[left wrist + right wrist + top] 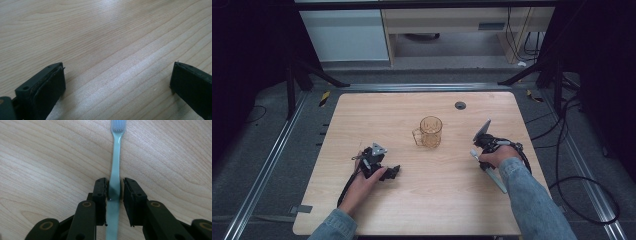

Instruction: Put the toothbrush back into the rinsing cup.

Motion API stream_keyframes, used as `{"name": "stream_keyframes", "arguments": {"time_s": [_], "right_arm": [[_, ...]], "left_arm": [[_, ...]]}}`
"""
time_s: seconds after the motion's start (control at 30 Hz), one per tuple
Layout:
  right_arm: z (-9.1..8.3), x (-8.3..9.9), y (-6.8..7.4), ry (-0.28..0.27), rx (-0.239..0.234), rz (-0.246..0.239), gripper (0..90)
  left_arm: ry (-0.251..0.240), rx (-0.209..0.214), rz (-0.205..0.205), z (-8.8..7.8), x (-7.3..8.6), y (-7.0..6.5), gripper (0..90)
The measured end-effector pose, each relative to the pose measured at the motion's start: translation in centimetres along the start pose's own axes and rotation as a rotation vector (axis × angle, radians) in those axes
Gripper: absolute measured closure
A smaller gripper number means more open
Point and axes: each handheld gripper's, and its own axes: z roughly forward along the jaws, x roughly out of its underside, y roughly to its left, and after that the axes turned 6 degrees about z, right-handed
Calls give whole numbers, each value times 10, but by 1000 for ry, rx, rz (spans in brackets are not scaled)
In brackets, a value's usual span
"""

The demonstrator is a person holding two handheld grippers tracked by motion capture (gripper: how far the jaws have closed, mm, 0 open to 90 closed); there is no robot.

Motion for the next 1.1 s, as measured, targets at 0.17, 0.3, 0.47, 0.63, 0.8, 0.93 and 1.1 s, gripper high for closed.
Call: {"name": "stream_keyframes", "arguments": {"time_s": [0.17,0.3,0.47,0.63,0.8,0.93,1.1], "right_arm": [[0,0,1,0,12,-6,729],[0,0,1,4,17,-5,738],[1,-1,1,7,25,-5,782],[0,-1,1,15,14,-6,787],[-2,1,0,-2,-9,-12,791],[-13,3,1,-65,-29,-4,791],[-33,6,6,-153,-41,-16,792]], "left_arm": [[-1,1,0,0,0,0,0],[-2,1,0,0,0,0,0],[-2,2,1,0,0,-1,0],[-4,1,-2,0,0,-1,0],[-4,2,-1,1,0,-1,0],[-4,2,-2,1,0,-1,0],[-4,1,-1,1,0,-1,0]]}}
